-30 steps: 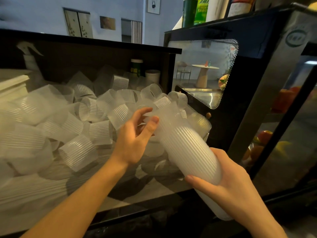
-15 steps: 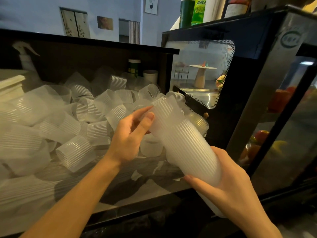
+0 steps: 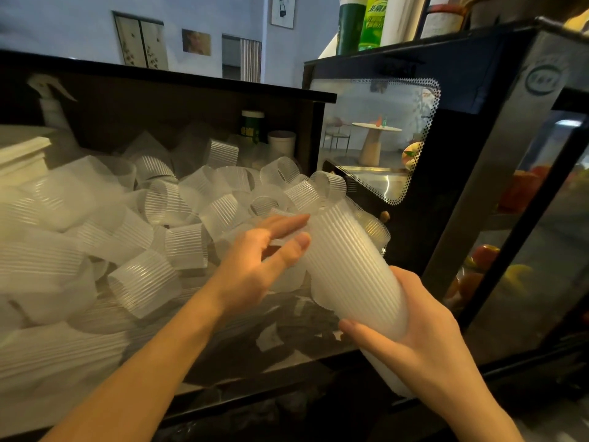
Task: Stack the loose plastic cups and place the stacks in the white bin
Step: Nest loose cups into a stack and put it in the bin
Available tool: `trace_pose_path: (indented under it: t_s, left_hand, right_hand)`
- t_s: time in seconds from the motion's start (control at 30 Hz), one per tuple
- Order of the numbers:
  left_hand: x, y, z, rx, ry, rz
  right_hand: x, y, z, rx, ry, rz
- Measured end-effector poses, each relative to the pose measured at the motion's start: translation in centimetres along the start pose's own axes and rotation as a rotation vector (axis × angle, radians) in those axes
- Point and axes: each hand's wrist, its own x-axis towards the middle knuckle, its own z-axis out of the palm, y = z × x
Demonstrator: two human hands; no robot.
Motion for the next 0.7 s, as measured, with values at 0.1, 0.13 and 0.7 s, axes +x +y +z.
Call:
trace_pose_path:
  t_s: [0.1,0.13,0.7]
  left_hand:
    - [-0.2,0.0,0.1,-0.067,-0.074,-0.026]
    - [-0.1,0.0,0.0,-0.081,-0.057,-0.024]
    - [3.3,-1.4,-1.8,1.134,-0.049,0.165]
  right_hand:
    - [0.5,-0.2,0.0,0.019,0.01,-0.009]
    - [0.7,-0.3,0.0,0.031,0.009,-0.011]
    - [0.3,0.4,-1.0,0.039,0.055,0.119]
